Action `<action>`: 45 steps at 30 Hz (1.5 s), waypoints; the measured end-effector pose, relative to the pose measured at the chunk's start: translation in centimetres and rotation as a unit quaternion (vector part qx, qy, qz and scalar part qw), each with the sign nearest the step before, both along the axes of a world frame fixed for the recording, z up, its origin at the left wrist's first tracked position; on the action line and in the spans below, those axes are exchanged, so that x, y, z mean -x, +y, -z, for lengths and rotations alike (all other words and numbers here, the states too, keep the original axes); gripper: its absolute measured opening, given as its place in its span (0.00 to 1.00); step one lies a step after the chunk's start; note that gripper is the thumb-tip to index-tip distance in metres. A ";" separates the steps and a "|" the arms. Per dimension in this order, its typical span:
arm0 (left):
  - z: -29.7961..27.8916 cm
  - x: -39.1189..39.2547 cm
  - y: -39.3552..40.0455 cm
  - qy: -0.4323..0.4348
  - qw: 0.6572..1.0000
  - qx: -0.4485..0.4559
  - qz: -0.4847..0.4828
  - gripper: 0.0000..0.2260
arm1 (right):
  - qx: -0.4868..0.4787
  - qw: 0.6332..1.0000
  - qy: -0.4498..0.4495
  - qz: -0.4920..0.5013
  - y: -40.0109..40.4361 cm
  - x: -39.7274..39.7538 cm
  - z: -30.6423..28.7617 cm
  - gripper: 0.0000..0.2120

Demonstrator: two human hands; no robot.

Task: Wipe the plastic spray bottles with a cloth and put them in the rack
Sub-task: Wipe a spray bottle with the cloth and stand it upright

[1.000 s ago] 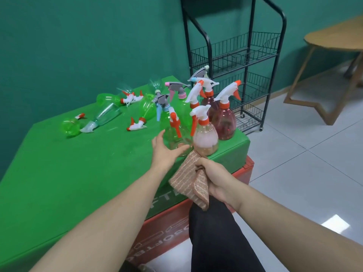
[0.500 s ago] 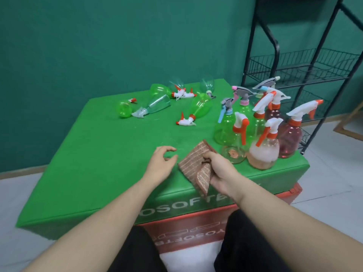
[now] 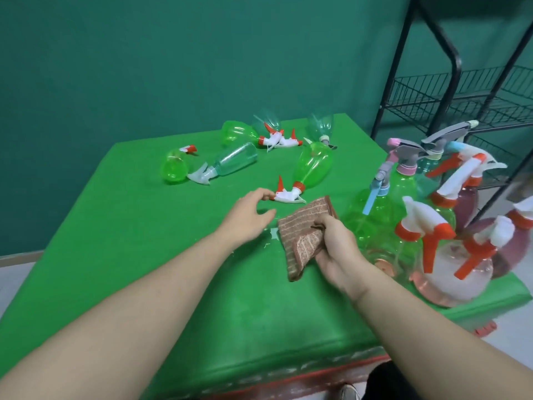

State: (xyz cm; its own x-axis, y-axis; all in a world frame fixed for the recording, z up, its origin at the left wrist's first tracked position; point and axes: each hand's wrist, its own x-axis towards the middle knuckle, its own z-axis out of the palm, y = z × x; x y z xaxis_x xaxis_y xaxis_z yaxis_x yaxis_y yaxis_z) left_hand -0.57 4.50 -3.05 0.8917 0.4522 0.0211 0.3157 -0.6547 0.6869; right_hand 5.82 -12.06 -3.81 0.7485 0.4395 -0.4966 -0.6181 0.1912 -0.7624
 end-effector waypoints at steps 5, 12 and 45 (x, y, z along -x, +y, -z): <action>1.2 -7.2 1.6 0.046 0.992 -0.070 0.096 0.21 | -0.011 1.000 0.014 0.021 1.4 -2.0 0.7 0.07; 2.2 -9.3 2.8 0.173 0.928 -0.267 0.192 0.20 | -0.016 0.999 0.032 0.019 1.4 -2.5 1.3 0.06; -0.5 18.6 -4.9 0.011 0.987 -0.144 -0.068 0.04 | -0.039 0.992 -0.006 -0.120 -3.2 10.3 -1.3 0.09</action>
State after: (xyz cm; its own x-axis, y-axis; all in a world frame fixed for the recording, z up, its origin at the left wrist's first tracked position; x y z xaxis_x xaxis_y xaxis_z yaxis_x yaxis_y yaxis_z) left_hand -19.18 -0.45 -2.59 0.8252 0.5452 0.1476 0.4261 -0.7723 0.4711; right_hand -4.47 -15.29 -2.48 0.6236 0.6425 -0.4453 -0.6435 0.0985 -0.7591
